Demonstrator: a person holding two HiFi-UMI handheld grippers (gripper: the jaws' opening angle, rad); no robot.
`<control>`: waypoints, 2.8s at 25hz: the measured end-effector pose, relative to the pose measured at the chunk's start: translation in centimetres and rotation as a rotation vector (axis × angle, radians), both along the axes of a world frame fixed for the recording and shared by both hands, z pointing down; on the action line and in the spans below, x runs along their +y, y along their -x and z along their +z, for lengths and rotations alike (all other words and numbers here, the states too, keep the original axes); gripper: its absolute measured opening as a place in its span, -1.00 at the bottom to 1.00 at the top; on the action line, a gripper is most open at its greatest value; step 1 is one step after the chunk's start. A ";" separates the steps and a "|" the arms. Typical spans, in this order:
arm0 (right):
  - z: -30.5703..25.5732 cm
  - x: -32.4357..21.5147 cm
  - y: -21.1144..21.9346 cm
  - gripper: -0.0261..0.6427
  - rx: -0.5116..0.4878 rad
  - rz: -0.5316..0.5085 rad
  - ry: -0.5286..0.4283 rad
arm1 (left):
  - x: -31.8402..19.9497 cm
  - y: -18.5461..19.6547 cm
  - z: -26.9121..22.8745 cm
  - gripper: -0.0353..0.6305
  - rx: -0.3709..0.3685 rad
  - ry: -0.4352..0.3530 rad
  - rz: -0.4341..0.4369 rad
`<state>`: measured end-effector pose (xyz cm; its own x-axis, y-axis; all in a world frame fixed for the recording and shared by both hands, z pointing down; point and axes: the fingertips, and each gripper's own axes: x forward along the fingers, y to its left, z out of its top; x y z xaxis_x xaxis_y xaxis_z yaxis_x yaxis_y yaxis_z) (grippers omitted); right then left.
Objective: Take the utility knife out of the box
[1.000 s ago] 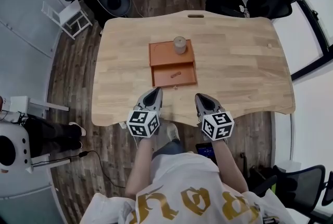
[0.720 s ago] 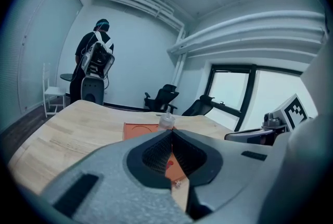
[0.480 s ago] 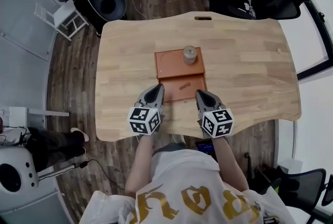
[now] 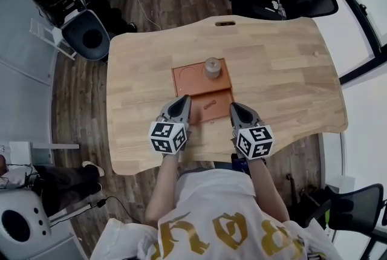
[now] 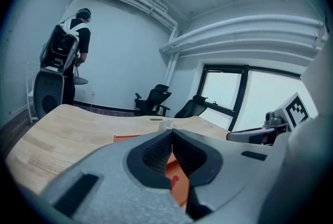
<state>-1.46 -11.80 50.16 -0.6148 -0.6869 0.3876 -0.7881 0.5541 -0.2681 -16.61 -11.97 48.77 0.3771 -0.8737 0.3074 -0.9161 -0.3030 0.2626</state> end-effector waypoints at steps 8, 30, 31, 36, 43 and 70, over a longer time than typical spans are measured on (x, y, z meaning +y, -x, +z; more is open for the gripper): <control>-0.6 -1.5 -0.6 -0.89 -0.012 0.002 -0.019 | -1.5 -0.5 -0.9 -0.86 -0.023 -0.022 0.007; 1.8 -3.2 -1.9 -0.89 -0.043 0.032 0.055 | -2.6 -1.0 2.6 -0.86 -0.027 0.050 0.019; 1.9 -3.2 -2.0 -0.89 -0.044 0.032 0.058 | -2.7 -1.2 2.7 -0.86 -0.039 0.052 0.026; 2.3 -3.7 -2.2 -0.89 -0.051 0.039 0.073 | -2.9 -2.4 3.8 -0.86 -0.109 0.075 0.088; 3.5 -4.5 -2.4 -0.89 -0.047 0.043 0.102 | -3.3 -3.4 6.5 -0.86 -0.122 0.163 0.146; 8.9 -7.1 -4.7 -0.89 -0.024 0.055 0.225 | -2.5 -7.8 17.9 -0.85 -0.373 0.506 0.471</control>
